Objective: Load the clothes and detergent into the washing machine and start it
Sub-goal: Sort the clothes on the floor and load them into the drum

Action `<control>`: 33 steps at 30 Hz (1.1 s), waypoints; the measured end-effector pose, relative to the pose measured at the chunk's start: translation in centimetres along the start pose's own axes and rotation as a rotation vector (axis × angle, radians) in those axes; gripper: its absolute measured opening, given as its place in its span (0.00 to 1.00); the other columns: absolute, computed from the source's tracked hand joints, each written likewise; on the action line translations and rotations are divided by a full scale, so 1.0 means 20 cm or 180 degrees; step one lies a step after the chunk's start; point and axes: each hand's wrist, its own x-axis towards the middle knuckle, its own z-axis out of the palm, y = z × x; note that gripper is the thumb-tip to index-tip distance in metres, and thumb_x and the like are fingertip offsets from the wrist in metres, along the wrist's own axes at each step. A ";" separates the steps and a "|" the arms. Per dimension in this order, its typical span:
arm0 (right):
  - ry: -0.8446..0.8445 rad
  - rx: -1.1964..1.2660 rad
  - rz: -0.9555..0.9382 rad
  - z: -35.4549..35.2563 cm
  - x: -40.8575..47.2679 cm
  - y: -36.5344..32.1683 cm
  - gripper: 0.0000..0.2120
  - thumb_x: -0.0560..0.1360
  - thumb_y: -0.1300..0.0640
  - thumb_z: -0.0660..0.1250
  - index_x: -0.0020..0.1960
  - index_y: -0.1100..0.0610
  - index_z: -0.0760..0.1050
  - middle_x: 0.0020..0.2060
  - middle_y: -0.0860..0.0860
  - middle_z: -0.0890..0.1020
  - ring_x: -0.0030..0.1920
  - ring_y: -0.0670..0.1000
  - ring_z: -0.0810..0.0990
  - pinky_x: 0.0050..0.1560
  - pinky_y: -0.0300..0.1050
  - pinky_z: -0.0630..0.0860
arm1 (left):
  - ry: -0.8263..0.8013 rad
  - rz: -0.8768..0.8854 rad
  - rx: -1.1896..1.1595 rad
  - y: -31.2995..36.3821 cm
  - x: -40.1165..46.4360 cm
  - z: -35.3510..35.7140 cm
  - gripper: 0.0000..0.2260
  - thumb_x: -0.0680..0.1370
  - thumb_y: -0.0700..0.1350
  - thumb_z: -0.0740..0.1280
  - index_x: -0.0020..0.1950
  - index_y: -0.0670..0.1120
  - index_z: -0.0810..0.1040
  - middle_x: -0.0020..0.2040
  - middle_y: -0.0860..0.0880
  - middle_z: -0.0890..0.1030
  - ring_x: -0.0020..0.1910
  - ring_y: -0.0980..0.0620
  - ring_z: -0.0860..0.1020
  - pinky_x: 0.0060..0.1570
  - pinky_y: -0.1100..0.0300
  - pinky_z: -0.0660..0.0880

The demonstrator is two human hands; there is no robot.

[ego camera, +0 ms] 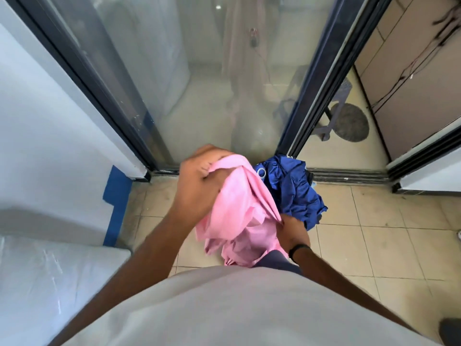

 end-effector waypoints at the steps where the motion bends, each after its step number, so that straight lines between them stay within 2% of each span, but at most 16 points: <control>1: 0.0038 0.0068 0.0058 -0.01 0.00 0.03 0.08 0.78 0.61 0.60 0.48 0.59 0.78 0.47 0.61 0.83 0.50 0.64 0.80 0.42 0.48 0.71 | 0.0138 -0.0087 0.0025 0.01 0.00 -0.04 0.13 0.72 0.32 0.70 0.47 0.49 0.83 0.43 0.56 0.80 0.43 0.64 0.77 0.44 0.70 0.70; 4: 0.0142 0.0243 -0.0016 -0.11 0.01 0.03 0.07 0.78 0.61 0.62 0.45 0.58 0.79 0.43 0.61 0.83 0.47 0.64 0.80 0.42 0.50 0.74 | 0.0438 -0.0321 0.0198 -0.04 0.00 -0.14 0.05 0.72 0.37 0.76 0.42 0.45 0.83 0.38 0.55 0.79 0.37 0.61 0.76 0.36 0.64 0.71; 7: 0.0266 0.0432 -0.0545 -0.27 0.02 -0.04 0.07 0.76 0.63 0.65 0.43 0.56 0.80 0.37 0.55 0.83 0.41 0.59 0.81 0.38 0.48 0.74 | 0.0396 -0.0562 0.0411 -0.10 -0.03 -0.17 0.07 0.72 0.41 0.78 0.41 0.43 0.82 0.35 0.53 0.80 0.33 0.58 0.76 0.28 0.54 0.75; 9: 0.0423 0.0463 -0.1073 -0.40 0.02 -0.13 0.06 0.75 0.63 0.66 0.45 0.56 0.82 0.37 0.52 0.84 0.39 0.53 0.80 0.38 0.47 0.74 | 0.0236 -0.0774 0.0363 -0.12 -0.06 -0.14 0.09 0.69 0.44 0.81 0.44 0.47 0.83 0.37 0.56 0.82 0.34 0.58 0.78 0.31 0.52 0.78; 12: 0.0520 0.0374 -0.1697 -0.60 -0.01 -0.32 0.04 0.74 0.59 0.67 0.42 0.55 0.80 0.34 0.49 0.82 0.35 0.51 0.79 0.39 0.51 0.77 | -0.0032 -0.1045 0.0395 -0.09 -0.09 -0.04 0.28 0.62 0.52 0.84 0.59 0.57 0.80 0.46 0.54 0.82 0.43 0.54 0.79 0.45 0.52 0.78; 14: 0.0541 0.0488 -0.2022 -0.72 -0.07 -0.45 0.08 0.74 0.52 0.65 0.42 0.55 0.80 0.33 0.49 0.82 0.35 0.51 0.80 0.40 0.52 0.77 | -0.0448 -0.1116 0.0510 -0.05 -0.10 0.06 0.38 0.61 0.54 0.84 0.68 0.60 0.74 0.49 0.52 0.81 0.45 0.55 0.78 0.51 0.58 0.75; 15: 0.0518 0.0630 -0.2144 -0.77 -0.11 -0.50 0.10 0.75 0.50 0.65 0.42 0.55 0.81 0.34 0.49 0.82 0.36 0.50 0.80 0.41 0.51 0.77 | -0.0661 -0.1053 0.0522 -0.03 -0.09 0.12 0.36 0.63 0.55 0.82 0.69 0.60 0.73 0.50 0.56 0.80 0.46 0.58 0.78 0.53 0.59 0.76; 17: 0.0425 0.1056 -0.2283 -0.86 -0.18 -0.58 0.07 0.76 0.53 0.67 0.44 0.54 0.82 0.35 0.47 0.84 0.37 0.49 0.82 0.41 0.47 0.78 | -0.0801 -0.0803 0.0624 0.01 -0.07 0.23 0.20 0.69 0.60 0.75 0.59 0.58 0.77 0.47 0.58 0.80 0.45 0.59 0.78 0.50 0.52 0.77; 19: 0.0462 0.1501 -0.2332 -0.93 -0.23 -0.60 0.06 0.75 0.60 0.68 0.46 0.54 0.83 0.37 0.45 0.85 0.39 0.45 0.82 0.42 0.41 0.78 | -0.0484 -0.0597 0.0638 0.04 -0.04 0.31 0.13 0.73 0.58 0.70 0.46 0.49 0.78 0.40 0.52 0.78 0.39 0.51 0.77 0.41 0.46 0.75; 21: 0.0539 0.1982 -0.2310 -0.95 -0.22 -0.56 0.08 0.74 0.62 0.66 0.49 0.55 0.82 0.42 0.43 0.85 0.43 0.42 0.83 0.45 0.36 0.77 | -0.0185 -0.0507 0.0702 0.08 -0.02 0.36 0.14 0.75 0.56 0.68 0.40 0.45 0.76 0.35 0.49 0.77 0.35 0.46 0.75 0.36 0.46 0.73; 22: 0.0544 0.2162 -0.2289 -0.93 -0.20 -0.52 0.09 0.73 0.59 0.66 0.52 0.54 0.81 0.45 0.43 0.84 0.45 0.42 0.83 0.47 0.35 0.78 | -0.0094 -0.0468 0.0741 0.10 -0.02 0.38 0.15 0.76 0.55 0.67 0.39 0.43 0.75 0.33 0.48 0.76 0.34 0.45 0.74 0.35 0.46 0.73; 25: 0.0142 0.2144 -0.2117 -0.80 -0.08 -0.33 0.22 0.68 0.50 0.64 0.61 0.52 0.75 0.54 0.48 0.81 0.47 0.47 0.81 0.47 0.44 0.79 | 0.0161 -0.0500 0.0766 0.15 -0.02 0.45 0.15 0.76 0.51 0.67 0.38 0.40 0.74 0.33 0.46 0.76 0.34 0.46 0.73 0.36 0.46 0.71; 27: -0.0165 0.1676 -0.2003 -0.66 -0.01 -0.20 0.24 0.67 0.48 0.66 0.63 0.48 0.71 0.55 0.47 0.77 0.49 0.48 0.79 0.48 0.46 0.79 | 0.0355 -0.0639 0.0598 0.18 -0.02 0.49 0.15 0.75 0.51 0.68 0.40 0.38 0.76 0.34 0.43 0.77 0.34 0.45 0.74 0.36 0.48 0.71; 30: -0.0542 0.0845 -0.1660 -0.44 0.09 -0.01 0.23 0.69 0.42 0.69 0.59 0.50 0.71 0.51 0.47 0.74 0.47 0.49 0.76 0.47 0.45 0.75 | 0.0540 -0.0666 0.0374 0.24 -0.02 0.53 0.15 0.76 0.51 0.70 0.43 0.38 0.79 0.36 0.41 0.79 0.37 0.40 0.77 0.37 0.45 0.74; 33: -0.0740 0.0434 -0.1437 -0.30 0.19 0.14 0.08 0.74 0.46 0.67 0.45 0.50 0.72 0.43 0.51 0.76 0.43 0.55 0.77 0.45 0.49 0.76 | 0.0664 -0.0660 0.0382 0.30 -0.02 0.51 0.14 0.78 0.50 0.71 0.43 0.40 0.79 0.36 0.40 0.79 0.36 0.38 0.77 0.34 0.44 0.74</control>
